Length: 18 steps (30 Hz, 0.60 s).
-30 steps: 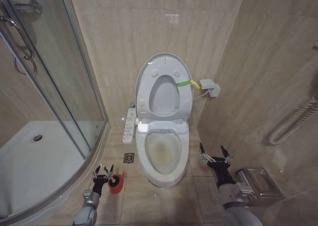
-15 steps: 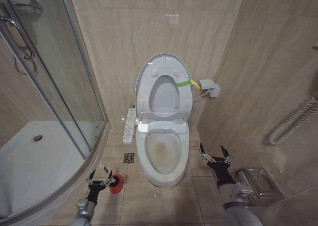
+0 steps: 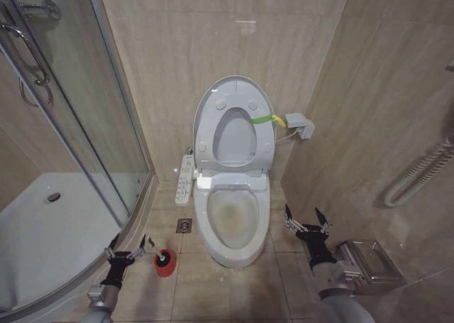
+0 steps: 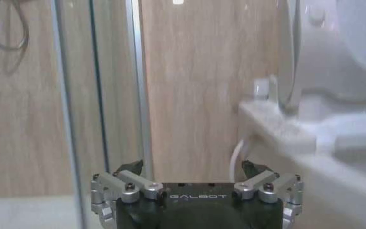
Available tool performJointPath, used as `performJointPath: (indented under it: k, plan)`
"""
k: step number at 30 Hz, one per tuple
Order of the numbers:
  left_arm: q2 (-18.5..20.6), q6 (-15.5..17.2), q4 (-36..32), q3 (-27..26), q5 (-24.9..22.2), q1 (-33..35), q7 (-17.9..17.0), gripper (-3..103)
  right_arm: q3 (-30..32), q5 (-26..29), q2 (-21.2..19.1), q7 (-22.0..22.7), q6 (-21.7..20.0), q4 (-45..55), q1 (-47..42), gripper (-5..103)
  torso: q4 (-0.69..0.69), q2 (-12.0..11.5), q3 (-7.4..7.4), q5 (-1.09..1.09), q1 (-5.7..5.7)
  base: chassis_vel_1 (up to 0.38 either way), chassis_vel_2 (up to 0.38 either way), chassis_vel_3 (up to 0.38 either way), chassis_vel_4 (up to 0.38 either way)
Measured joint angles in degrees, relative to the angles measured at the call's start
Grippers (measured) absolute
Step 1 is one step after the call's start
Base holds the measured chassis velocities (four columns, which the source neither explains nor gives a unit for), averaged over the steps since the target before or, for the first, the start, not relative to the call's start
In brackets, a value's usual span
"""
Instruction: Open the toilet lid, clean the toilet bowl with a toilet brush, close the toilet lid, and flush.
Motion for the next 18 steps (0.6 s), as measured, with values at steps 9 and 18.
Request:
performJointPath:
  k: [9,18]
  plan:
    - [-1.23,9.96,-19.34,-2.9,0.39,6.12,-2.03,100,0.0,0.0,0.0,0.0,0.0,0.0,0.0,100,0.0,0.0,0.0,0.01,0.0,0.0,0.0,0.0,0.0]
    - [-2.34,13.74,-26.98,-6.82,1.12,11.24,-2.97,100,0.0,0.0,0.0,0.0,0.0,0.0,0.0,100,0.0,0.0,0.0,0.0,0.0,0.0,0.0,0.0,0.0]
